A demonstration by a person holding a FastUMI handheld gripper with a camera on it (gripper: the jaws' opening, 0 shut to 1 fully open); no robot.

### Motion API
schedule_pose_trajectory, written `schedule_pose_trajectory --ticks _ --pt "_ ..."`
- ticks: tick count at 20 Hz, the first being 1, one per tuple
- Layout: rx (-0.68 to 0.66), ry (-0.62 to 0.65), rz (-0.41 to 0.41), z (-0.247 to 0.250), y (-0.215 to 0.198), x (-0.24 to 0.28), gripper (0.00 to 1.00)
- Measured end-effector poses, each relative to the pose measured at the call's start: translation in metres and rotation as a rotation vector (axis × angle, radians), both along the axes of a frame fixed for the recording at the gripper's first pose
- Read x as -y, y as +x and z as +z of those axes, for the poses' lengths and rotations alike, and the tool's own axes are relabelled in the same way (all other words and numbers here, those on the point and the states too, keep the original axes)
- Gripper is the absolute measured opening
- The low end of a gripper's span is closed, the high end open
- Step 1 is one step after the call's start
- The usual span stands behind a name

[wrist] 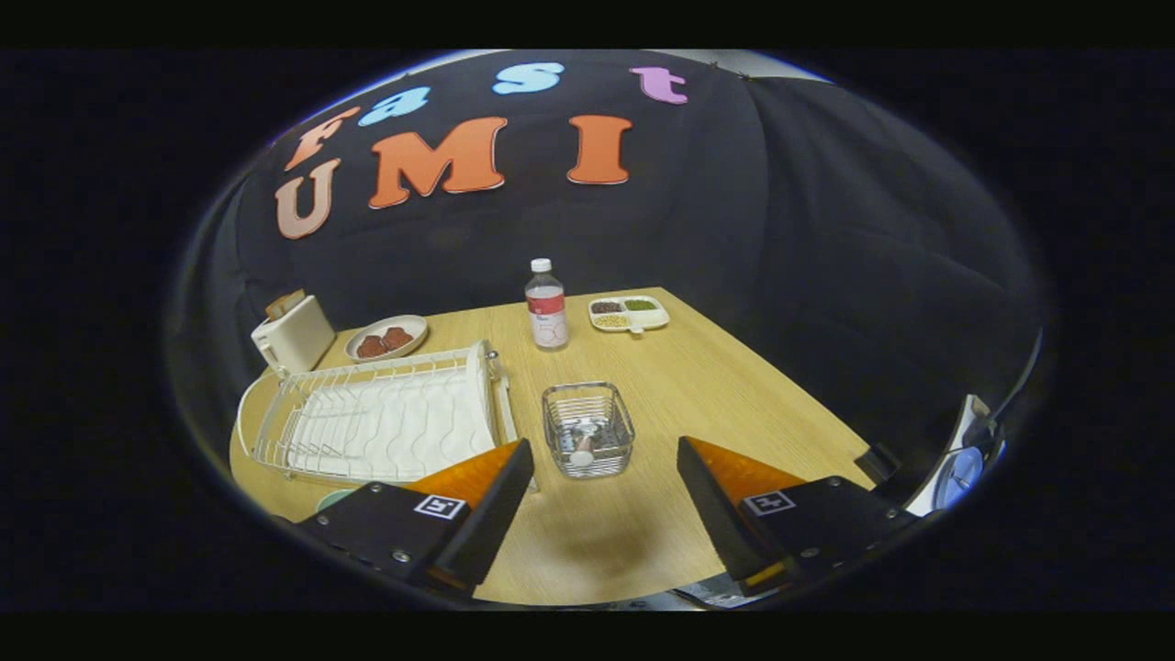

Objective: Take the plate from the dish rack, then take the spoon from the basket and place it into the plate.

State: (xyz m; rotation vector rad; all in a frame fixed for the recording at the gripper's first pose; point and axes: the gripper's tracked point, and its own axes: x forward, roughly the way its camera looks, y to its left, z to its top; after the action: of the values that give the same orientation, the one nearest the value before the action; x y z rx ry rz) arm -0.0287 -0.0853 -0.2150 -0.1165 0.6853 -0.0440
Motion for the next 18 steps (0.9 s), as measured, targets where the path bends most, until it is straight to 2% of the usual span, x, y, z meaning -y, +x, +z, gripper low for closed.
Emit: schedule_pose_trajectory --ticks 4,7,9,17,18 --pt "-0.014 -0.023 0.060 -0.014 0.012 -0.010 0.81" --pt "-0.044 -0.007 0.082 -0.026 0.016 -0.017 0.79" --pt "-0.056 -0.006 0.086 -0.034 0.019 -0.019 0.73" --pt "-0.080 -0.004 0.069 -0.043 0.019 -0.013 0.13" --pt "-0.079 -0.005 0.066 -0.044 0.023 -0.012 0.11"
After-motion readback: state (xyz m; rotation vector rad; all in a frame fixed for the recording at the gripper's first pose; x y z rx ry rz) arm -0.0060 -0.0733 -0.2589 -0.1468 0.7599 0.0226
